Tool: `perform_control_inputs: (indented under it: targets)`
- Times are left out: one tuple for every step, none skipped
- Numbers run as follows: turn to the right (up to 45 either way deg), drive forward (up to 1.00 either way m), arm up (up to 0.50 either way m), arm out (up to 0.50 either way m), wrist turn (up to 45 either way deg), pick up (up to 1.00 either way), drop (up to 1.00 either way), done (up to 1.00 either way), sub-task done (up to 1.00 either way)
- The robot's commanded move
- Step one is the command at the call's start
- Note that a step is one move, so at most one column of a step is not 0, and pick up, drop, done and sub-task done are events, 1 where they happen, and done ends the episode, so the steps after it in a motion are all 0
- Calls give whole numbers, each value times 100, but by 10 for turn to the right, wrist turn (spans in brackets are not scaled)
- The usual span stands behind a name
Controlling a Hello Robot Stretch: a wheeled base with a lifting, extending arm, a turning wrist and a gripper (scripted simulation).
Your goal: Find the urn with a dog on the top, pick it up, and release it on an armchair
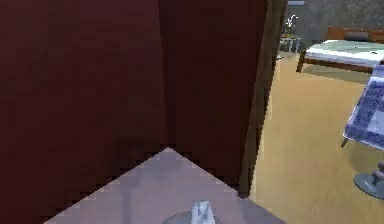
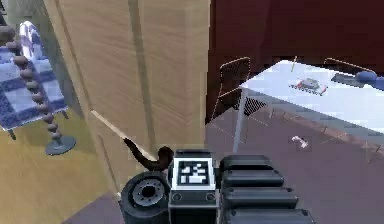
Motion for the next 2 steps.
perform_control_inputs:
  targets:
    - [420, 0, 0, 0, 0, 0, 0, 0, 0]
    - [0, 100, 0, 0, 0, 0, 0, 0, 0]
